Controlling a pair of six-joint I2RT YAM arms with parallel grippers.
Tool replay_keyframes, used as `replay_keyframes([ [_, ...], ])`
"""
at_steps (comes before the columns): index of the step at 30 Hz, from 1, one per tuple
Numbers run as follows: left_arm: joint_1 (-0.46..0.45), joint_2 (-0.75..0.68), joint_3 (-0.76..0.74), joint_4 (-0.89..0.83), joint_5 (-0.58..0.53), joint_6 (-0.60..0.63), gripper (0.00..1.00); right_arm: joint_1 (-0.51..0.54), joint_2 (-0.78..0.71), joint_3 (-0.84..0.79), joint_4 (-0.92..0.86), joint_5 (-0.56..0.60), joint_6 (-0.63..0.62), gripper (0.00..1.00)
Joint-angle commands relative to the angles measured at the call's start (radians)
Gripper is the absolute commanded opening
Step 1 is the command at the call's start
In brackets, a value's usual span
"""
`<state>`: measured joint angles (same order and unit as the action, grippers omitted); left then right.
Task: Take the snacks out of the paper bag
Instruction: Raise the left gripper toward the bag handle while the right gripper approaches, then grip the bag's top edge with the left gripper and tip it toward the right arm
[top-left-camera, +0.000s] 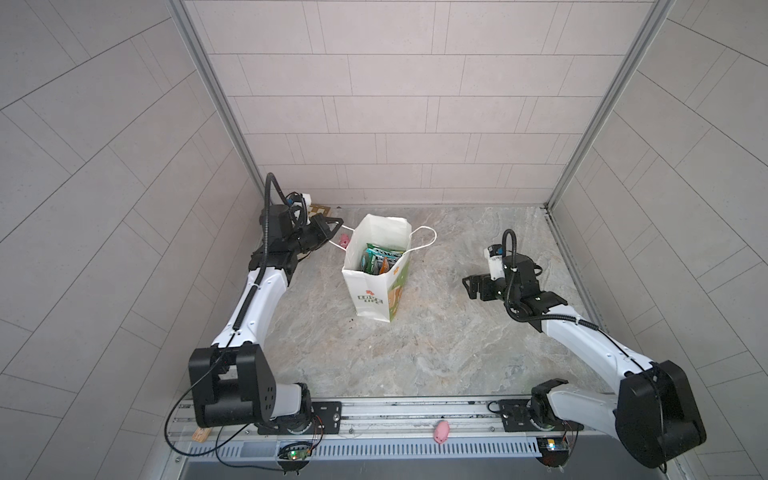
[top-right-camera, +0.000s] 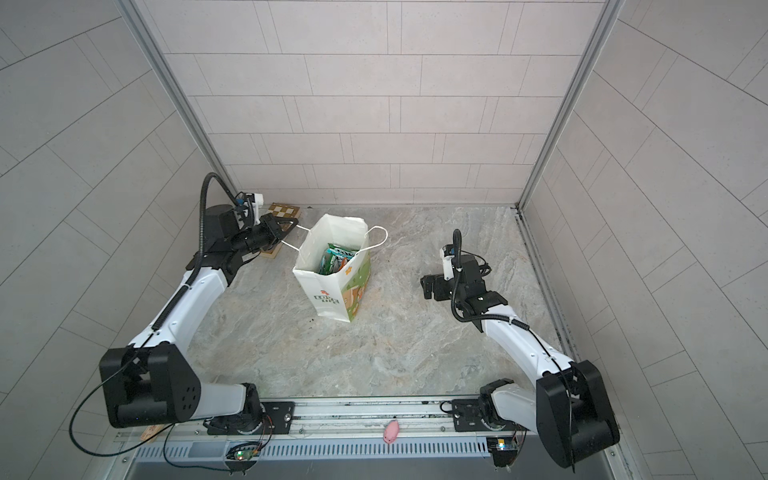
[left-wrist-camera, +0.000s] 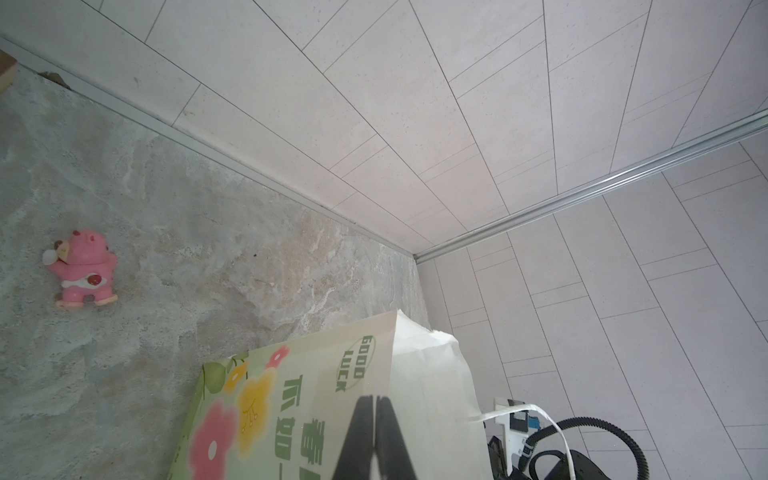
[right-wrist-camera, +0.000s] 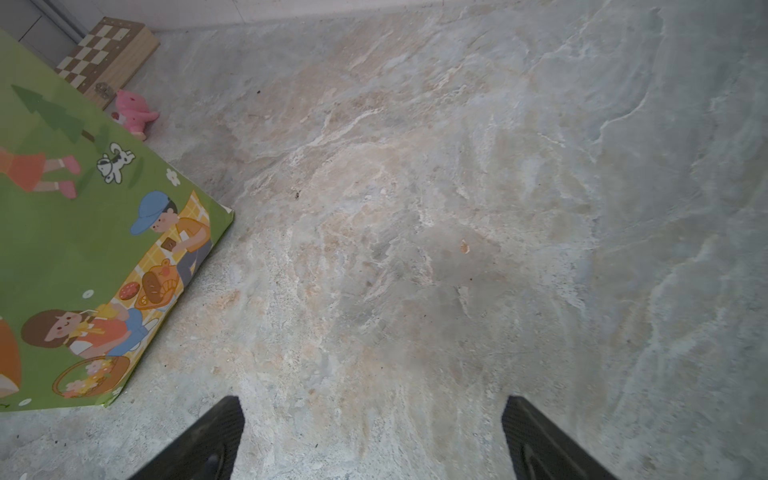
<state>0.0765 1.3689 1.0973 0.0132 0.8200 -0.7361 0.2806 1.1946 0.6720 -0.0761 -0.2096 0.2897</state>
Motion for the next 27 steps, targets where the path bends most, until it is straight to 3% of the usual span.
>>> replay_keyframes([
  [1, 0.005, -0.007, 0.031, 0.006, 0.027, 0.006, 0.0, 0.054, 0.038, 0.027, 0.057, -0.009, 0.04, 0.99],
  [7, 0.005, 0.007, 0.143, -0.152, 0.003, 0.12, 0.0, 0.152, 0.162, 0.073, 0.173, -0.031, 0.108, 0.91],
  [15, 0.002, 0.048, 0.282, -0.262, 0.029, 0.218, 0.0, 0.254, 0.401, 0.214, 0.286, -0.109, 0.223, 0.65],
  [27, -0.034, 0.126, 0.459, -0.283, 0.052, 0.262, 0.0, 0.359, 0.637, 0.289, 0.482, -0.056, 0.37, 0.55],
])
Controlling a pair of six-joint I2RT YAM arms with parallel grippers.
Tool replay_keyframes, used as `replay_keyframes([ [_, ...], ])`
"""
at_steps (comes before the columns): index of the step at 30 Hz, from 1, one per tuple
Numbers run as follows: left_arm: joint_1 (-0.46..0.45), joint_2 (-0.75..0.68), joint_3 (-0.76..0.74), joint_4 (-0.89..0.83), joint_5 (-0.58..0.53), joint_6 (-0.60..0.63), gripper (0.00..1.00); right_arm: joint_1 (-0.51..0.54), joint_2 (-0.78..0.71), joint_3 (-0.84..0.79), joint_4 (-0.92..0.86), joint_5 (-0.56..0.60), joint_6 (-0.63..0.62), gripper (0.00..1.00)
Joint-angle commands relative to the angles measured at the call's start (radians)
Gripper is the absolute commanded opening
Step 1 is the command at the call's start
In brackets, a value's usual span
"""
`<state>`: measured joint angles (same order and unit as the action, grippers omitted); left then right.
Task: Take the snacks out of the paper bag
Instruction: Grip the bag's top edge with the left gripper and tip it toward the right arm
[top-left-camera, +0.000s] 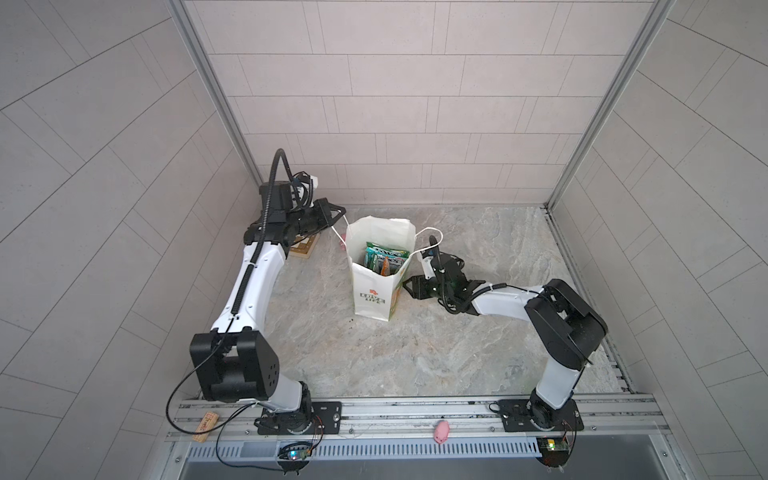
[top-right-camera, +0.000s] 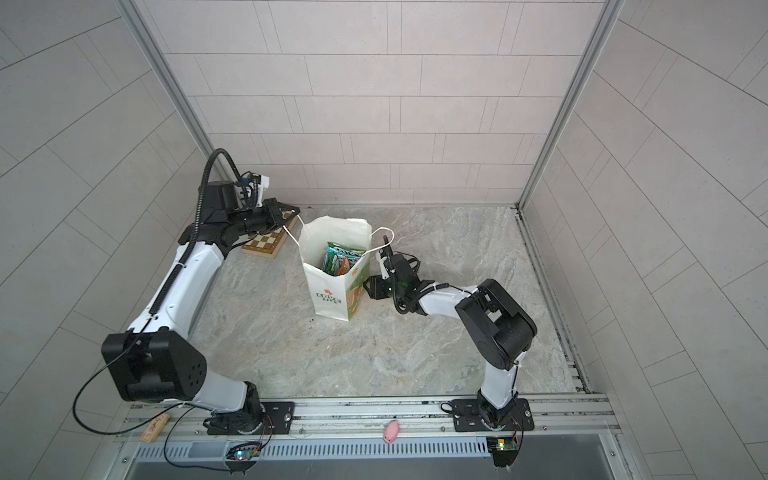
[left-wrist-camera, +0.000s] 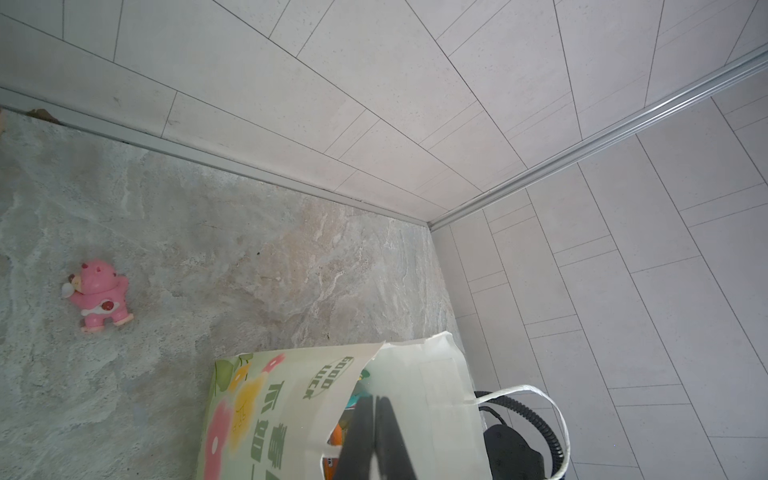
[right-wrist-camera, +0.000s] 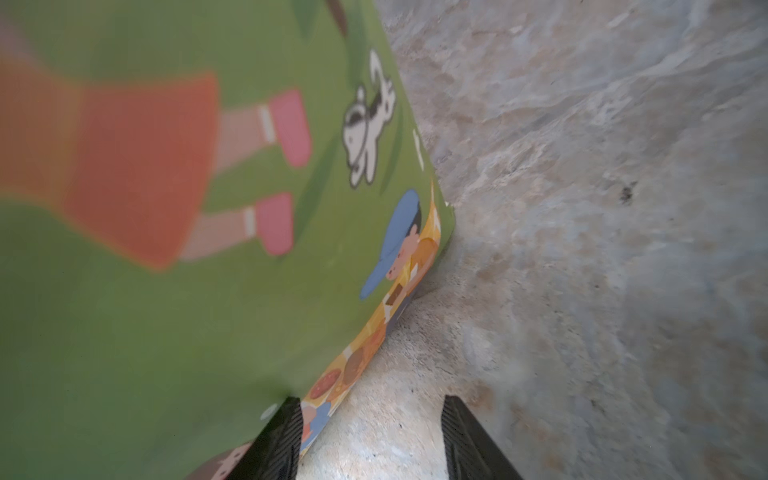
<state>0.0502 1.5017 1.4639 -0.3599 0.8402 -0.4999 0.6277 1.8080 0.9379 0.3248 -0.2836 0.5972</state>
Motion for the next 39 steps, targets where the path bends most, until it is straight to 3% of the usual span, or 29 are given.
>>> replay_keyframes([
  [1, -0.01, 0.005, 0.112, 0.087, 0.037, 0.024, 0.0, 0.018, 0.043, 0.031, 0.103, 0.017, 0.075, 0.54],
  [9, -0.055, 0.081, 0.227, 0.069, 0.085, 0.01, 0.0, 0.054, 0.155, 0.113, 0.207, 0.019, 0.147, 0.53],
  [22, -0.158, 0.123, 0.302, -0.062, 0.072, 0.126, 0.0, 0.1, 0.297, 0.228, 0.302, 0.017, 0.228, 0.53],
  [31, -0.194, 0.105, 0.279, -0.128, 0.018, 0.197, 0.0, 0.067, 0.174, -0.008, 0.289, 0.096, 0.173, 0.59],
  [39, -0.227, 0.092, 0.257, -0.14, 0.011, 0.223, 0.0, -0.055, -0.049, -0.266, 0.21, 0.191, 0.155, 0.61],
])
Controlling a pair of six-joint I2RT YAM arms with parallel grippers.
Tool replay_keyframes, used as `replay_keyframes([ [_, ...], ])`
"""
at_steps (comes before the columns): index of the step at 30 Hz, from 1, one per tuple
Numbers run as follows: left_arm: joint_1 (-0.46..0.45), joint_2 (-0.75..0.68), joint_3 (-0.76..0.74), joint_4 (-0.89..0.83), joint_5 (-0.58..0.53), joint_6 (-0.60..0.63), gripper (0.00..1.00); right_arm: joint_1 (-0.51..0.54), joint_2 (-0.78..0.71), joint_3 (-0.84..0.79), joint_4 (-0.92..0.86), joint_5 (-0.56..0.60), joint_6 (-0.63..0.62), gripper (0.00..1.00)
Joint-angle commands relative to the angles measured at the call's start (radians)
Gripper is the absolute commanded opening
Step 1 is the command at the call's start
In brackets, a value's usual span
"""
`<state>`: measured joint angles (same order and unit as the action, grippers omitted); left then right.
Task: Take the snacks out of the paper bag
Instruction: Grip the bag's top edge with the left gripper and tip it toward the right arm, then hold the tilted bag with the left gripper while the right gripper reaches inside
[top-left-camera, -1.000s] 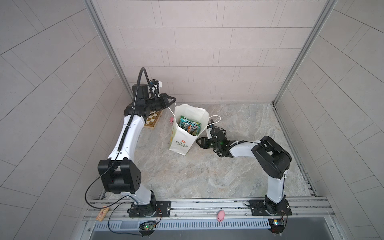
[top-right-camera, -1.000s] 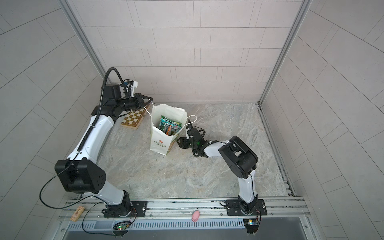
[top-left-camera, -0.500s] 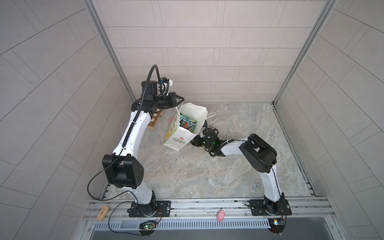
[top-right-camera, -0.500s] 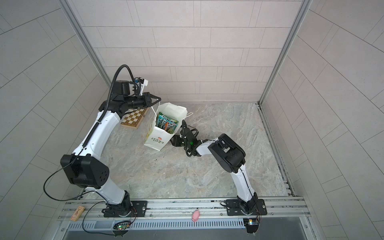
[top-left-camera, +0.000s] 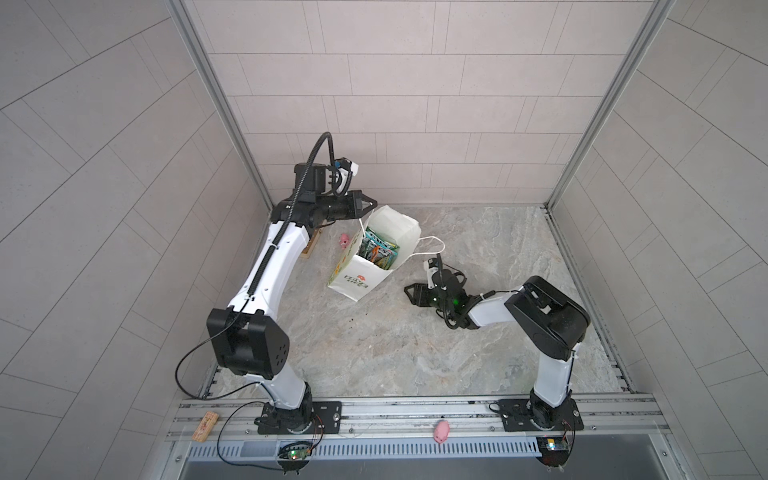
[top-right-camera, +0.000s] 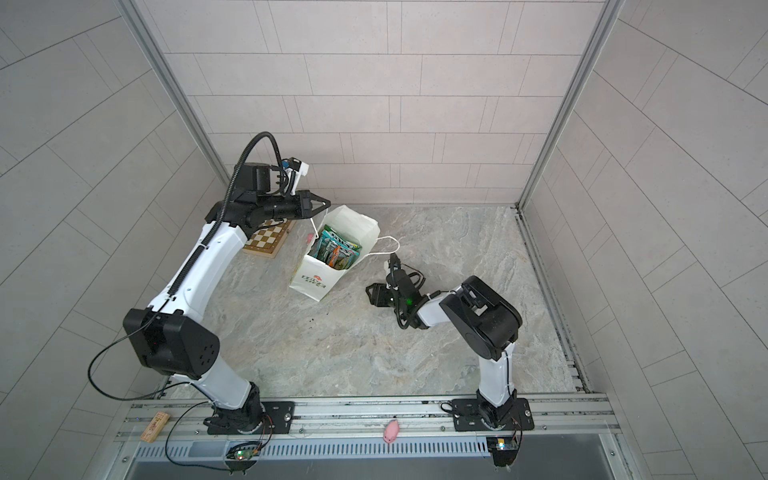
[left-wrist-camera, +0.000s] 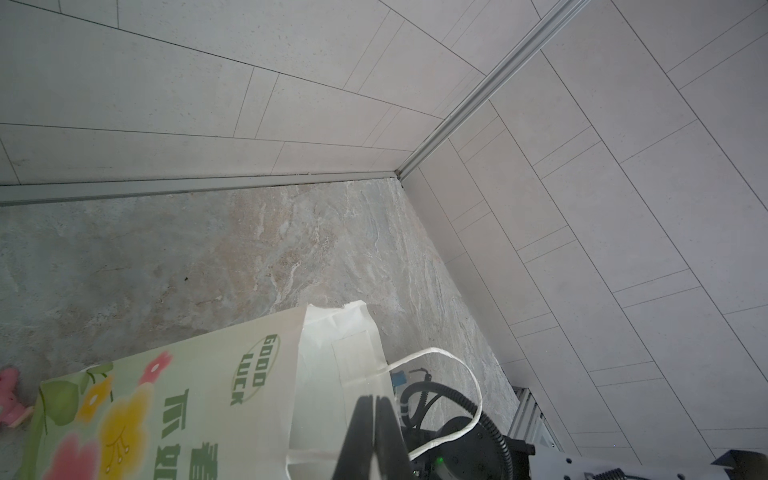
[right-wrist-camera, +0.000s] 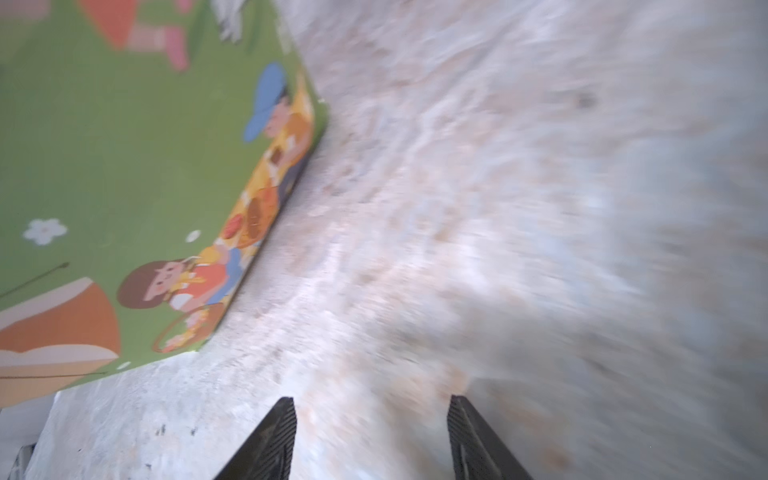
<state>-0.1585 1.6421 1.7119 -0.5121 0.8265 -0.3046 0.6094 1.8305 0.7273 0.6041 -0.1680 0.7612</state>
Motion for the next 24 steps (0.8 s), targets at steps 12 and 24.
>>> replay_keyframes([
  [12, -0.167, -0.118, -0.07, -0.083, -0.094, 0.127, 0.0, -0.263, -0.533, -0.122, -0.554, 0.321, -0.208, 0.63],
  [24, -0.36, -0.192, -0.161, -0.075, -0.25, 0.152, 0.0, -0.287, -0.792, 0.021, -0.739, 0.099, -0.398, 0.64],
])
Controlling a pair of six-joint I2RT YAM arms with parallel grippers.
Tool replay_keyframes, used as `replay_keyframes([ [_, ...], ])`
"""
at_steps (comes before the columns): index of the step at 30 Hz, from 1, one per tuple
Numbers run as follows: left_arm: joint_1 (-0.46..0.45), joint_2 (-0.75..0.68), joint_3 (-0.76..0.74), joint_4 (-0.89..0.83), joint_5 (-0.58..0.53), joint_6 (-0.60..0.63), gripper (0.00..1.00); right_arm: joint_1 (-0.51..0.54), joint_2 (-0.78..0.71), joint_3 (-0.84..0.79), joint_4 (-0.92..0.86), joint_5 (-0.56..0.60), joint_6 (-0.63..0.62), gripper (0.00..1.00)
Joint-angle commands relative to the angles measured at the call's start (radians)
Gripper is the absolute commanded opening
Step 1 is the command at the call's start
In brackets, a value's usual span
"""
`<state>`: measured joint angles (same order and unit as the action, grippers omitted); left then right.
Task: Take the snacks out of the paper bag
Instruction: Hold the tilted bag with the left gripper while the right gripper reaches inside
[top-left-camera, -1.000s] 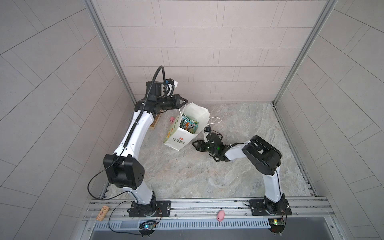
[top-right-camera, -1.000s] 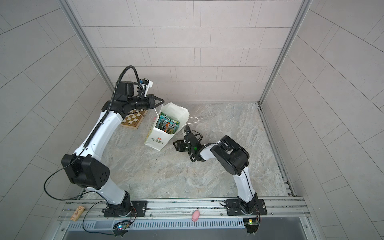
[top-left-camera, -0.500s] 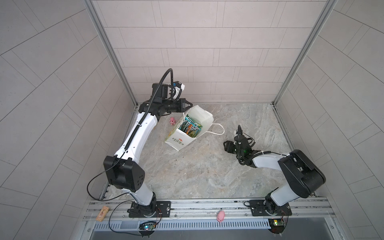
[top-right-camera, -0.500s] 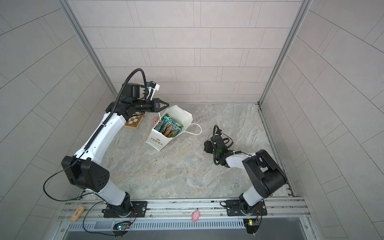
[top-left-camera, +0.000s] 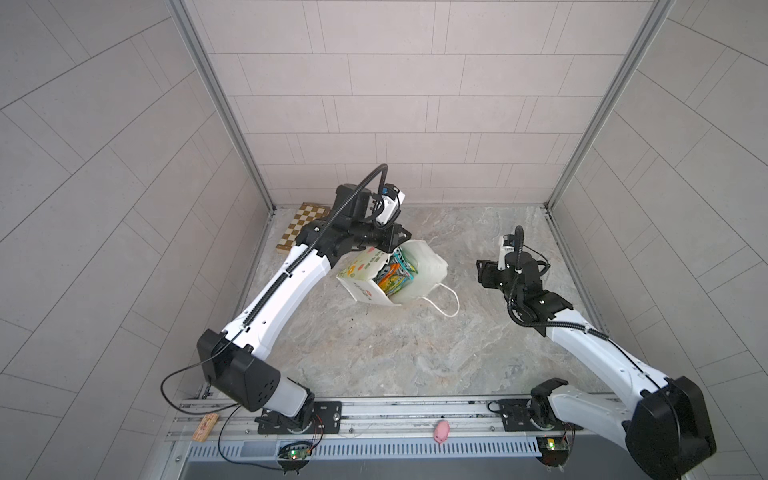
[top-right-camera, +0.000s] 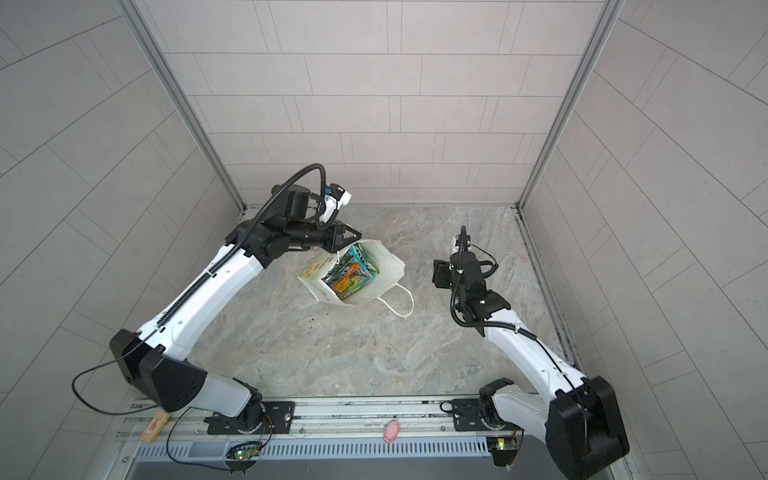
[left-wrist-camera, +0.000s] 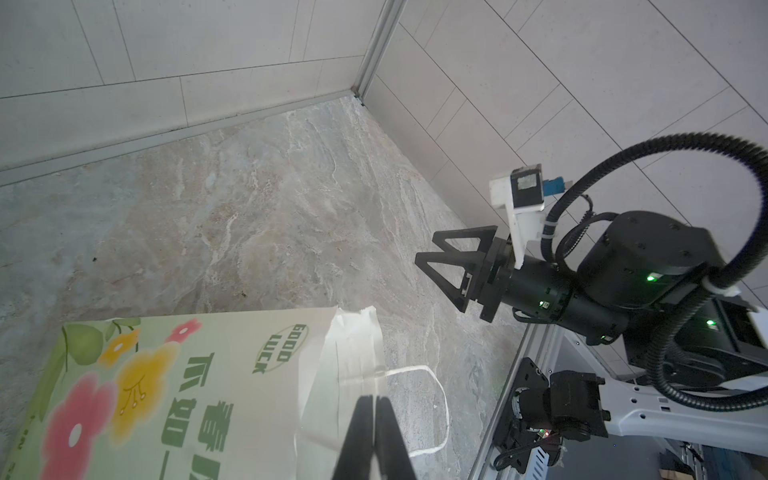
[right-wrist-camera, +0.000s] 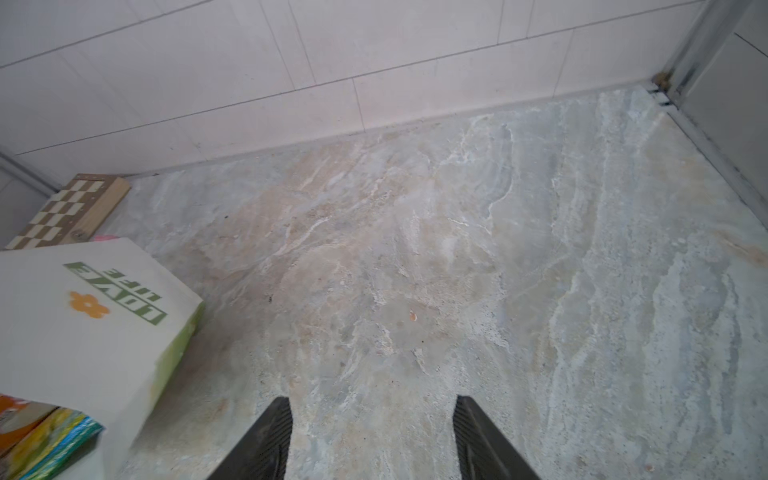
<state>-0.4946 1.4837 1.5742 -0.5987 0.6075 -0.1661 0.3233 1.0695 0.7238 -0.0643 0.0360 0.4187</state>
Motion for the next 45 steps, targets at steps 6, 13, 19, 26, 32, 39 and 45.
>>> replay_keyframes([
  [6, -0.038, -0.041, -0.066, 0.064, -0.065, -0.026, 0.0, 0.038, -0.062, 0.056, -0.067, -0.371, -0.098, 0.64],
  [13, -0.042, -0.068, -0.141, 0.167, -0.013, -0.094, 0.0, 0.178, -0.037, 0.094, -0.063, -0.447, -0.158, 0.63],
  [19, -0.054, -0.081, -0.153, 0.182, 0.0, -0.1, 0.0, 0.291, 0.097, 0.173, -0.044, -0.409, -0.184, 0.61],
  [26, -0.055, -0.101, -0.18, 0.21, 0.007, -0.11, 0.0, 0.352, 0.248, 0.204, 0.01, -0.351, -0.182, 0.56],
  [32, -0.055, -0.116, -0.203, 0.232, 0.004, -0.119, 0.0, 0.391, 0.318, 0.157, 0.042, -0.294, -0.19, 0.54],
  [39, -0.055, -0.129, -0.224, 0.256, 0.005, -0.133, 0.0, 0.427, 0.369, 0.151, 0.04, -0.228, -0.219, 0.53],
  [45, -0.055, -0.148, -0.247, 0.272, -0.012, -0.129, 0.0, 0.451, 0.401, 0.141, 0.083, -0.151, -0.219, 0.49],
])
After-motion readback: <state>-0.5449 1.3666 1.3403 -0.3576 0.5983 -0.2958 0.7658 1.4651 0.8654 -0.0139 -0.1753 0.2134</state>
